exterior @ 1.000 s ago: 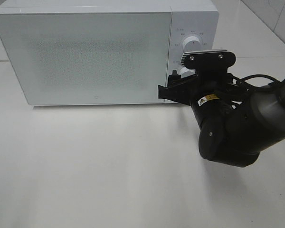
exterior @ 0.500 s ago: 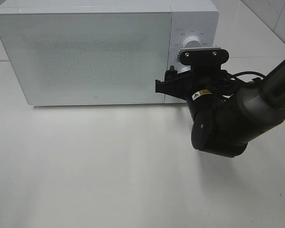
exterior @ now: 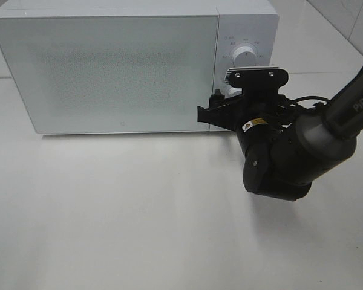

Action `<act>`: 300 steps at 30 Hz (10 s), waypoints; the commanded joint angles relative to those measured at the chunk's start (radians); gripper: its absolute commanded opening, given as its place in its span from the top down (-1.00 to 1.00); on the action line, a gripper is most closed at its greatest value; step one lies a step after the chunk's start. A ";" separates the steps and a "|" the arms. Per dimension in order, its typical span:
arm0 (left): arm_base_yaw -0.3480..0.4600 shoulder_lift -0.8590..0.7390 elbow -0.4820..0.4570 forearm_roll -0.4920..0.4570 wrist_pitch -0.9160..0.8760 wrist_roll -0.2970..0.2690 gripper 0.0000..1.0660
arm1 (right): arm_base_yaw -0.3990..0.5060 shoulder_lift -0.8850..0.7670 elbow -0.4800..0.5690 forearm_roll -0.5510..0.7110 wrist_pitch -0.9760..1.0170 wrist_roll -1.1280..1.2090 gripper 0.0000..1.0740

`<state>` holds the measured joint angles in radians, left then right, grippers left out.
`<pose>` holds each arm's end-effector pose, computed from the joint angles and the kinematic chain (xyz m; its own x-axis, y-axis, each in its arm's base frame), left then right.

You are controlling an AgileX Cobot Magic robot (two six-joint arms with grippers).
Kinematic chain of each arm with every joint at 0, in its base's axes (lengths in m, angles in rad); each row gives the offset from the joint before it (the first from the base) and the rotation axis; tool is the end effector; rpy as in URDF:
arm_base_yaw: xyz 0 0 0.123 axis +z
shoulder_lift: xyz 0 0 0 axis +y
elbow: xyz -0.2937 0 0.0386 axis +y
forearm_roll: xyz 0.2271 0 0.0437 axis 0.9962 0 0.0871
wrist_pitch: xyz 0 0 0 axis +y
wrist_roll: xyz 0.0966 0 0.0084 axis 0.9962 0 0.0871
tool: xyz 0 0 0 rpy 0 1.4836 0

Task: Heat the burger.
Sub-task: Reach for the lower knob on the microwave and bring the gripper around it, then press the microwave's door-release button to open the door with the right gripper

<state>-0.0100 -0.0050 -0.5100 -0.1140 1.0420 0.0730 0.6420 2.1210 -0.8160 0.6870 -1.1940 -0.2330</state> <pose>-0.0305 -0.0092 0.2691 -0.4216 0.0194 -0.9066 0.1054 0.9940 -0.0277 0.3274 0.1734 0.1361 -0.0966 -0.0116 -0.9953 -0.0089 0.9999 -0.0108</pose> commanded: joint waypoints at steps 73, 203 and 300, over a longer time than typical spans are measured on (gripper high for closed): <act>0.006 -0.021 0.003 -0.008 -0.007 0.000 -0.88 | -0.004 0.001 -0.022 -0.152 -0.155 1.730 1.00; 0.006 -0.021 0.003 -0.009 -0.007 0.000 -0.88 | -0.419 -1.907 0.290 -0.661 2.136 0.377 -0.20; 0.006 -0.019 0.003 -0.008 -0.007 0.000 -0.88 | -0.466 -0.855 0.468 -0.635 0.612 0.268 -0.42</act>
<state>-0.0100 -0.0050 -0.5100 -0.1140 1.0420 0.0730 0.1810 1.2650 -0.3510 0.0450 -0.5440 0.0600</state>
